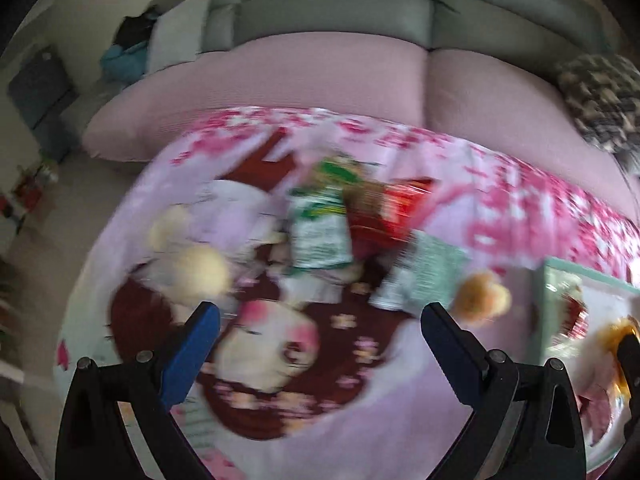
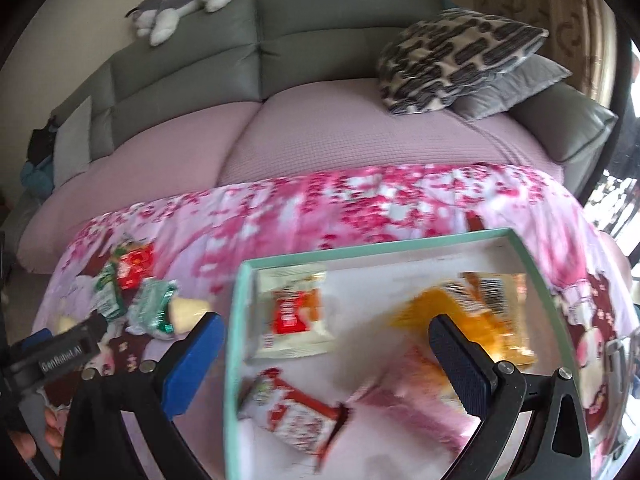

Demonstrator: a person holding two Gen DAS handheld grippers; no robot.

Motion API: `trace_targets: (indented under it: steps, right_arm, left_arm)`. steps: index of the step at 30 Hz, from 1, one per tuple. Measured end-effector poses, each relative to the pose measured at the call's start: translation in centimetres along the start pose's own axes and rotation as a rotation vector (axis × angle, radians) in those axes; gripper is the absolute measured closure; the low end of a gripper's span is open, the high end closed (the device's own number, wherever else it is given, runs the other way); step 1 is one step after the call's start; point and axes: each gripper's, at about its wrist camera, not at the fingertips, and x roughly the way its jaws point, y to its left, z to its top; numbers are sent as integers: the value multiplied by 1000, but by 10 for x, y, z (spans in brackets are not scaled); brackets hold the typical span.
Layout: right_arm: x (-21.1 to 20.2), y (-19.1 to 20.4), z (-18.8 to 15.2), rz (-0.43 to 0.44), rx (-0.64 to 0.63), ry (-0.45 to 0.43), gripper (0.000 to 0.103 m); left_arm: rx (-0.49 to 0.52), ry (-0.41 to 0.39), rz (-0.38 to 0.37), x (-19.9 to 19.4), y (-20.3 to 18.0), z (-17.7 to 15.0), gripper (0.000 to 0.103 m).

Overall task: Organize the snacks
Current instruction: 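Move both grippers back over the snack pile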

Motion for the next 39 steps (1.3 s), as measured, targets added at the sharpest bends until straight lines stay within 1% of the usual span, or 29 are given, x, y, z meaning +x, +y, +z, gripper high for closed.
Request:
trace_targets:
  steps: [6, 12, 16, 19, 26, 29, 33, 34, 39]
  right_arm:
    - [5, 44, -6, 98, -52, 18, 0]
    - [10, 95, -19, 176, -140, 33, 0]
    - [15, 122, -29, 205, -191, 45, 0]
    - [20, 135, -35, 223, -206, 58, 0]
    - [33, 143, -40, 231, -200, 89, 0]
    - [40, 139, -39, 238, -173, 106, 0]
    - [49, 132, -37, 231, -131, 118, 1]
    - [51, 131, -36, 227, -127, 119, 2]
    - [61, 132, -33, 222, -120, 137, 14]
  left_arm:
    - [-85, -36, 62, -3, 61, 2, 3]
    - [-198, -64, 71, -7, 118, 0, 3]
    - [-257, -75, 74, -6, 143, -2, 2]
    - [-276, -75, 70, -1, 154, -4, 2]
    - [-335, -81, 16, 13, 166, -3, 2]
    - [-341, -73, -33, 23, 162, 0, 2]
    - [-334, -24, -78, 42, 151, 5, 2]
    - [-327, -3, -91, 48, 148, 7, 2]
    - [-291, 30, -110, 60, 134, 10, 2]
